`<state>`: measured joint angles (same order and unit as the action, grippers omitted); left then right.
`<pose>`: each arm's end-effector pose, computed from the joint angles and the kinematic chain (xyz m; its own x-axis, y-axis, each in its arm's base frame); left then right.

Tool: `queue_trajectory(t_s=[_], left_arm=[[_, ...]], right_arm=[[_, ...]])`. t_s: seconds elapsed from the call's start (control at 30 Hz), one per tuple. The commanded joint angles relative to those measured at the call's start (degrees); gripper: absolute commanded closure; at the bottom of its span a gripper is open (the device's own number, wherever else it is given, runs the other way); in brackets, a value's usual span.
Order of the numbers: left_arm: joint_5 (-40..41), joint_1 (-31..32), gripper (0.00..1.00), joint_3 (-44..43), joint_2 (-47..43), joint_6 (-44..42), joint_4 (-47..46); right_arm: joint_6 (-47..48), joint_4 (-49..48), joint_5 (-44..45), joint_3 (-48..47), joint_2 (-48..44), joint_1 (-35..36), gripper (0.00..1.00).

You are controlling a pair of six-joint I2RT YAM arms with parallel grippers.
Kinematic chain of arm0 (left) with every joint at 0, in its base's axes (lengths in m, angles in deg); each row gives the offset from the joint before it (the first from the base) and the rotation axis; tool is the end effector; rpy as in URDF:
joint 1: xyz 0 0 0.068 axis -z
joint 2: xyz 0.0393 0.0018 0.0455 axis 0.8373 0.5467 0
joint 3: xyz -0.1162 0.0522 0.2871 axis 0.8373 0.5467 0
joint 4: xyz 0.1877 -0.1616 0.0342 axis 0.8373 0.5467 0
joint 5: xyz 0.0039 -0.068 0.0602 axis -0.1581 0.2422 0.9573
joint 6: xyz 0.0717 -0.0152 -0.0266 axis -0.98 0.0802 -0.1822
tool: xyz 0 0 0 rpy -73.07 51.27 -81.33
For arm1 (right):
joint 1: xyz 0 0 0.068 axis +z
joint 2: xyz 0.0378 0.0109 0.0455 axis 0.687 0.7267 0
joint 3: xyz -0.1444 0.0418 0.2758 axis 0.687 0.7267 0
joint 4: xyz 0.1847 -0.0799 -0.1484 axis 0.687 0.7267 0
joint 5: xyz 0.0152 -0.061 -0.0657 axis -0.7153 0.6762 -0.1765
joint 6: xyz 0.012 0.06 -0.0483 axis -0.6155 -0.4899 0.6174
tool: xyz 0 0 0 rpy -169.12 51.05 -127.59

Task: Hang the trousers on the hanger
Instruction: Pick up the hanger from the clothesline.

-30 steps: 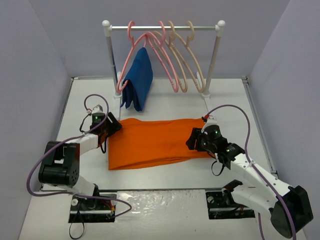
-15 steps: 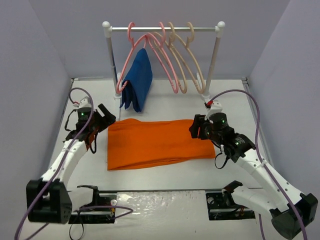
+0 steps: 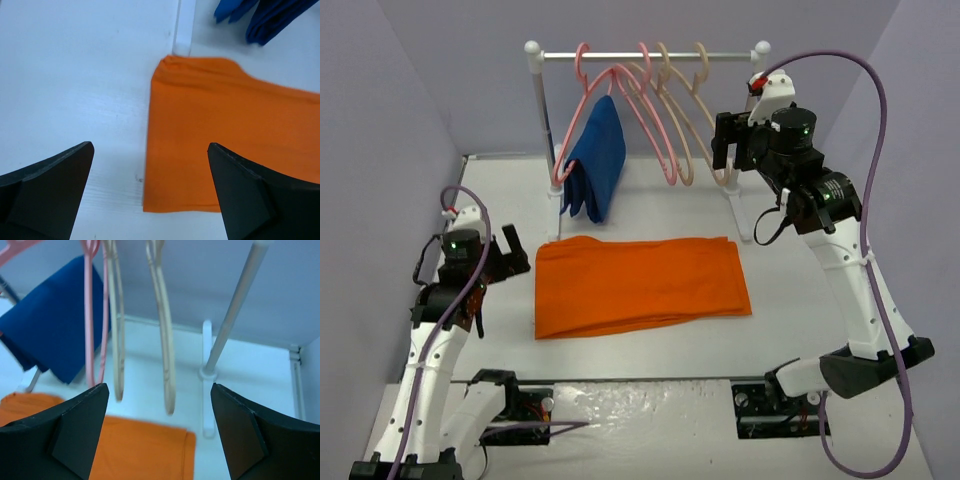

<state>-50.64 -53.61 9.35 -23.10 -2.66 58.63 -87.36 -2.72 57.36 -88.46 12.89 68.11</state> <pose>0.1555 -0.0085 0.3592 -0.4558 -0.3434 -0.8212 -0.1250 0.9381 -0.3229 0.2594 0.1114 0.5546 -0.0335 0.0160 -0.9993 -0.3168 0.9481 0.0258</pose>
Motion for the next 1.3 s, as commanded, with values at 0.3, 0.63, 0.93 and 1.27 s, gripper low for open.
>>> queue_trajectory(t_s=[0.3, 0.63, 0.93, 1.27], left_arm=[[-4.7, -0.5, 0.03, 2.7, 2.4, -2.6, -0.2], [-6.9, -0.6, 0.03, 3.1, 2.5, -2.6, -0.8], [-7.2, -0.5, 0.03, 3.2, 2.6, -2.7, -0.8], [-7.2, -0.5, 0.03, 3.2, 2.8, -2.7, -0.8]], right_arm=[[9.0, -1.0, -15.9, -25.9, 26.3, -6.2, 0.31], [9.7, -1.4, -11.9, -27.8, 30.9, -6.4, 0.51], [8.6, -3.5, -10.9, -27.2, 31.5, -6.4, 0.84], [7.0, -6.1, -8.2, -28.9, 29.2, -6.4, 1.0]])
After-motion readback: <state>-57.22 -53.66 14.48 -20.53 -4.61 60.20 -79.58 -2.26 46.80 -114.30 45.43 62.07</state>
